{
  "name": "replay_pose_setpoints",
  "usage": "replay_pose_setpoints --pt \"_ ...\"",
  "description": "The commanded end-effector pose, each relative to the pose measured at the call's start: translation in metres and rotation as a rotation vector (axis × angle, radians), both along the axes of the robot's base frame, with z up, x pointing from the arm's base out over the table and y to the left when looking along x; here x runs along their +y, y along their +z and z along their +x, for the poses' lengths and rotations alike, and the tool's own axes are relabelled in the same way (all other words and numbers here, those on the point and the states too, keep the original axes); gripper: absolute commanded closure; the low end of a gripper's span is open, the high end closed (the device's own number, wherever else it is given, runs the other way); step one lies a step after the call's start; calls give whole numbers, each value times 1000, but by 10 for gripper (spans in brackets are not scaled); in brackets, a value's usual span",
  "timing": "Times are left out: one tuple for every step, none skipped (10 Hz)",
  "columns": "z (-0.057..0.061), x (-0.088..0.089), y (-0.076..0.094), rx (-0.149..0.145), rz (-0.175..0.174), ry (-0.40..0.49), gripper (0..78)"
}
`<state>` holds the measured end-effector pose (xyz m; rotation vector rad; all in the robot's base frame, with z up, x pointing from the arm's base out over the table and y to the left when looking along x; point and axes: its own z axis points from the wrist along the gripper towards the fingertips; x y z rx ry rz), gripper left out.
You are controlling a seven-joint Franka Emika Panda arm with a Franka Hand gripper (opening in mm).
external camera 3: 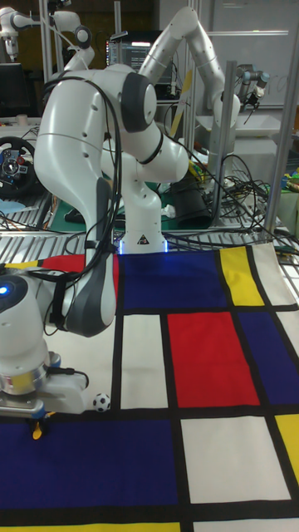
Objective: Attach the bubble ring to the ball
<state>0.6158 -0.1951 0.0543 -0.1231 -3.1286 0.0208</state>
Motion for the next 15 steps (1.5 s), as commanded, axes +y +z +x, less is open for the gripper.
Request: replay_pose_setpoints --pt "-2 0 -3 7 0 -1 763" --pt "-2 0 -3 7 0 -1 763" --pt "-2 0 -3 7 0 -1 763" --pt "-2 0 -3 7 0 -1 763" --pt "-2 0 -3 7 0 -1 763" --pt "-7 -6 24 10 0 -30 763" --pt "-7 -7 25 10 0 -31 763" --pt "-7 -7 27 10 0 -33 763" --pt "-8 -8 27 10 0 -33 763" --pt "-8 -8 27 10 0 -34 763" --pt "-8 -8 28 9 0 -35 763" --pt "-8 -7 28 9 0 -40 763" --pt "-10 -5 30 9 1 -53 763" --pt "-12 -1 32 10 1 -69 763" --pt "-15 5 37 17 3 -98 763"
